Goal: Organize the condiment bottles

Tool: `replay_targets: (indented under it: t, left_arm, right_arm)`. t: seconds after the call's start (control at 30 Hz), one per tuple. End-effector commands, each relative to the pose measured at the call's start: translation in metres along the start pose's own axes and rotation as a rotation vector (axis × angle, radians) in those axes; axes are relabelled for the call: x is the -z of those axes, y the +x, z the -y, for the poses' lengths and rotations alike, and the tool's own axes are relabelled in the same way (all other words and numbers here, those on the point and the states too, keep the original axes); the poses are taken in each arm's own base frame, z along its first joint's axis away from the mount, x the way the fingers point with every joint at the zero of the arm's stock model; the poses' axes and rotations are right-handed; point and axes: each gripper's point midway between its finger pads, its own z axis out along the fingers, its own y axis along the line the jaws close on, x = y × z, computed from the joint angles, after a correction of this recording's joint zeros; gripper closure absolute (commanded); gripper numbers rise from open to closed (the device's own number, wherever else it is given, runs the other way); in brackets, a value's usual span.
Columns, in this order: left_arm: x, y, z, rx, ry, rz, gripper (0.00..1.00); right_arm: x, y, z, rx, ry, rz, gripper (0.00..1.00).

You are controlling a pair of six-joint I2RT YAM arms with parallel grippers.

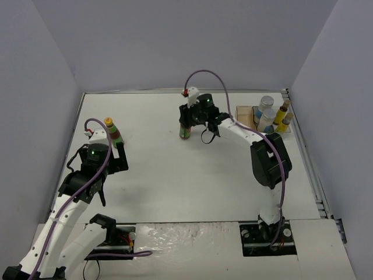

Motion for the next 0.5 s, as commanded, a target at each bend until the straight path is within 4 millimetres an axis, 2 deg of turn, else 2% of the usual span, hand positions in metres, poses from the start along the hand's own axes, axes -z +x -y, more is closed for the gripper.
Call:
replay_targets:
  t: [0.0,0.13,0.27,0.47]
  left_arm:
    - [-0.002,-0.015,0.003,0.011,0.005,0.042,0.03]
    - [-0.001,-0.015,0.003,0.012,0.006,0.043,0.03]
    - [-0.002,-0.015,0.003,0.014,0.008,0.045,0.03]
    - [-0.004,-0.014,0.005,0.006,0.010,0.034,0.03]
  right_arm:
    - [0.093,-0.128,0.072,0.054,0.178,0.329,1.00]
    - [0.130,-0.132,0.132,0.022,0.304,0.345,1.00]
    - [0.157,-0.131,0.184,-0.006,0.419,0.357,1.00]
    - [0.170,-0.123,0.235,-0.044,0.536,0.359,1.00]
